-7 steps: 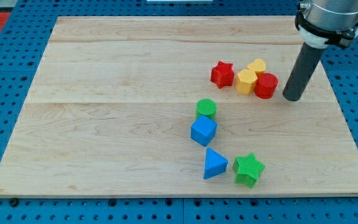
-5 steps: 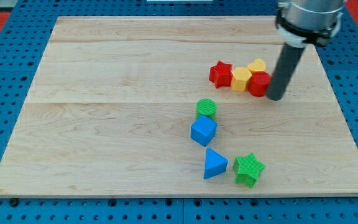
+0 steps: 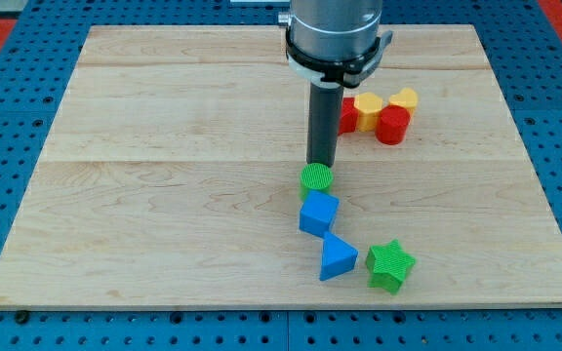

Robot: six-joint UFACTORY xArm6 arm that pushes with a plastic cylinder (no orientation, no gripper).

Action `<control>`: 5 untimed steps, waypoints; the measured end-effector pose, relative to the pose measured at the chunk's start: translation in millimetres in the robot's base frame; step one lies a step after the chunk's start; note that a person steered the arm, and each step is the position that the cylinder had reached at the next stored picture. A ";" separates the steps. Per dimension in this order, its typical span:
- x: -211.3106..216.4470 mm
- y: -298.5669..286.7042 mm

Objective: Push the blue cube with the green circle slightly down

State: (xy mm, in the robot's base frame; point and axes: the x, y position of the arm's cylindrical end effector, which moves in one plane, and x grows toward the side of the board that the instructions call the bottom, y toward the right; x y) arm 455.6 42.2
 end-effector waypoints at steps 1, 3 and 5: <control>11.3 0.0; 32.8 4.1; 28.3 101.7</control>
State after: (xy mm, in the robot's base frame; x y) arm 483.9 143.9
